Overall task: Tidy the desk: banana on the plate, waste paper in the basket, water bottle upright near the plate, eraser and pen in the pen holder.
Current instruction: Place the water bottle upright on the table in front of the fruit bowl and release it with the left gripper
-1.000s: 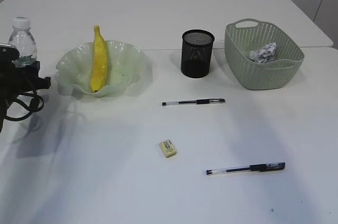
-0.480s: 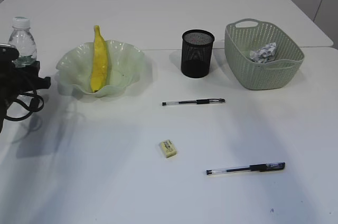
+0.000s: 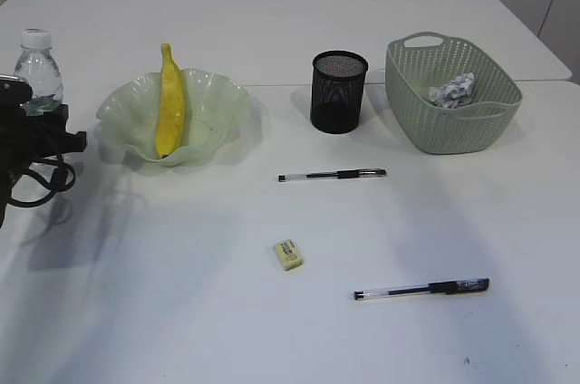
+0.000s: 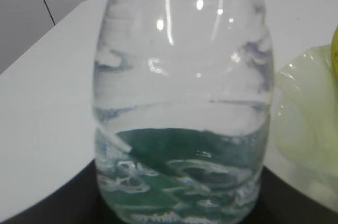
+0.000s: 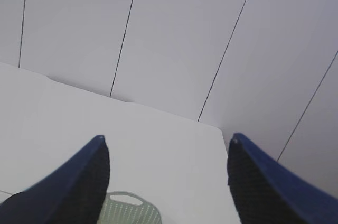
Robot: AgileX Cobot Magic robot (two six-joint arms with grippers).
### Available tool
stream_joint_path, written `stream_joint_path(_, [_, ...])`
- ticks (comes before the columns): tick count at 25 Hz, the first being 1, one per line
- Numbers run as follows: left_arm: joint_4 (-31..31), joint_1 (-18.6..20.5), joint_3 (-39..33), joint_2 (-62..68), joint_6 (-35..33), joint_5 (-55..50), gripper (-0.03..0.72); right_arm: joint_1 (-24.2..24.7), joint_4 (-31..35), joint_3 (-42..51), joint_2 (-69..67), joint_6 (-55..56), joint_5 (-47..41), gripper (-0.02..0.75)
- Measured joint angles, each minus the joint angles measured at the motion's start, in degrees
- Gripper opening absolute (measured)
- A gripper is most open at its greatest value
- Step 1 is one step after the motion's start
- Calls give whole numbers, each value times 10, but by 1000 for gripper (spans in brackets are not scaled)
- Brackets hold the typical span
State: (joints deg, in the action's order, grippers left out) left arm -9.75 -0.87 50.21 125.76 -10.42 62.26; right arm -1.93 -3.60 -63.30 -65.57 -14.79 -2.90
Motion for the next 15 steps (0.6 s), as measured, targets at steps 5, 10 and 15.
stream_joint_path(5, [-3, 0, 0, 0, 0, 0, 378, 0, 0, 0, 0, 0, 3, 519])
stream_joint_path(10, [-3, 0, 0, 0, 3, 0, 383, 0, 0, 0, 0, 0, 4, 519])
stream_joint_path(15, [-3, 0, 0, 0, 6, 0, 395, 0, 0, 0, 0, 0, 5, 519])
